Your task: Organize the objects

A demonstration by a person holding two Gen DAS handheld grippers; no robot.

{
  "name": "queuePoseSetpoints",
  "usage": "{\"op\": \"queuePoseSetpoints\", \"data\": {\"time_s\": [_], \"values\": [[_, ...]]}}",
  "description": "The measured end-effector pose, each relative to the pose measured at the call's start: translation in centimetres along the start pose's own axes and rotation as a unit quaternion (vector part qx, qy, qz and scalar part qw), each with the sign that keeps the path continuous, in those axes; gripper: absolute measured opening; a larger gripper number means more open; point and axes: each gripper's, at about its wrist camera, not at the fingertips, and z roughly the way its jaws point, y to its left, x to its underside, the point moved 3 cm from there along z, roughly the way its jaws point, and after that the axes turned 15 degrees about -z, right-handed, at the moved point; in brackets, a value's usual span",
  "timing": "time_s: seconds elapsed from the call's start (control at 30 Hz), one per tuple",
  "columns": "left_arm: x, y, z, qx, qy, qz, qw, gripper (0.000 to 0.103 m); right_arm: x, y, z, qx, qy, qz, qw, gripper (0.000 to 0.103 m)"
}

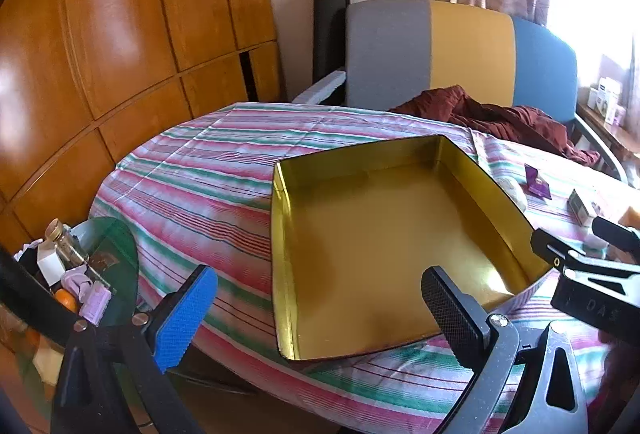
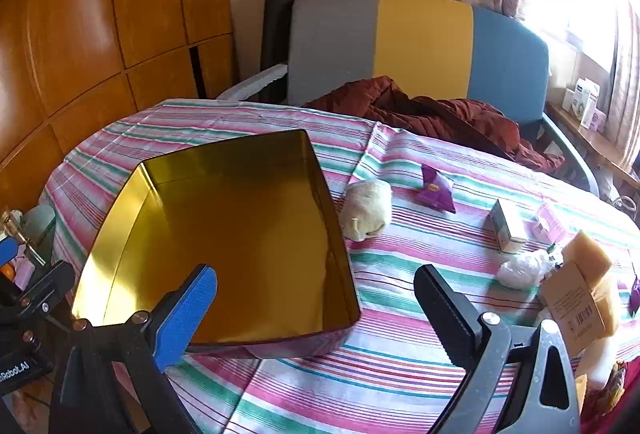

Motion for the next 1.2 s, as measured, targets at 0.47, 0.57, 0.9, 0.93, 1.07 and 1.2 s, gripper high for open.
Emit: {"op": "queuePoseSetpoints", "data": {"time_s": [0.47,0.57,0.9,0.93,1.07,1.2], "values": [[2.0,-2.6,1.9,0.081,0.094,0.020,0.9921,0.103,1.9,-4.4,0.3,0.032,0.012,0.042,0.999,0.101],[2.2,-3.6,1.9,0.098,0.102,0.038,0.9892,0.103,2.5,-6.0,0.2,0.047,0.017,0.056,0.997,0.101],[-0.9,-10.6,1.9,0.168,0.088,0.134,0.9725,0.103,4.6,-11.9,0.2,0.087,0.039,0.075,0.993,0.101],[-1.4,-11.5,2.0,0.174,0.085,0.146,0.9701,0.103,4.6,-12.4,0.2,0.089,0.040,0.074,0.992,0.101],[-3.1,-15.5,2.7,0.202,0.073,0.196,0.9569,0.103,4.3,-15.0,0.0,0.103,0.038,0.073,0.991,0.101],[-3.5,-20.4,4.9,0.217,0.069,0.279,0.9329,0.103,3.5,-17.3,-0.3,0.111,0.026,0.071,0.991,0.101]]}}
